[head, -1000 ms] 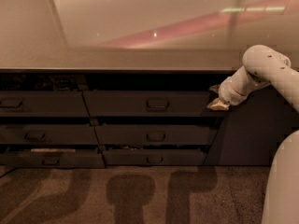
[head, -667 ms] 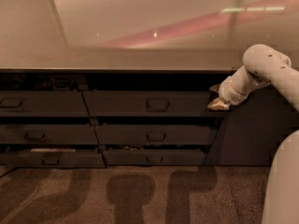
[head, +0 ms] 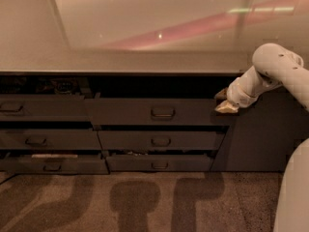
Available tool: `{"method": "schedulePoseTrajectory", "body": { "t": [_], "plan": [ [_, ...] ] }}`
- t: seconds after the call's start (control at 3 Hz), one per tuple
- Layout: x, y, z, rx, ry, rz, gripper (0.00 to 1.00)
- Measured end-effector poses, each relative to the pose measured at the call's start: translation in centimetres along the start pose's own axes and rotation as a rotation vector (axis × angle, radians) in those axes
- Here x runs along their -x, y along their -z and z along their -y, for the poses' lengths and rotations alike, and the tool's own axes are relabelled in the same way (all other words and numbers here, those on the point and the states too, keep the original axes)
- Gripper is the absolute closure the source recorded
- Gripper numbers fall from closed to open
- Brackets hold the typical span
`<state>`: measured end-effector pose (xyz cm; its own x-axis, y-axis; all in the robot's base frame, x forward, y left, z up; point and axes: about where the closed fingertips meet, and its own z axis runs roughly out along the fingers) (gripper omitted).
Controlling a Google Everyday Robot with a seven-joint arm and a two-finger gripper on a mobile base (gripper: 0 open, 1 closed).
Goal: Open top drawer
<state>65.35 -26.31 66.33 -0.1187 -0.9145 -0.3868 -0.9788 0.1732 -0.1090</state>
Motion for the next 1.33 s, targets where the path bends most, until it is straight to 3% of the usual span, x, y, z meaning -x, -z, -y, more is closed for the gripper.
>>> {"method": "schedulePoseTrajectory", "body": {
  "t": [1.0, 1.33],
  "plan": [
    [0.7, 1.6, 0.2, 0.000, 0.000, 0.000, 1.00],
    [0.6, 1.2, -1.5, 0.012, 0.040, 0.031, 1.00]
  ]
}}
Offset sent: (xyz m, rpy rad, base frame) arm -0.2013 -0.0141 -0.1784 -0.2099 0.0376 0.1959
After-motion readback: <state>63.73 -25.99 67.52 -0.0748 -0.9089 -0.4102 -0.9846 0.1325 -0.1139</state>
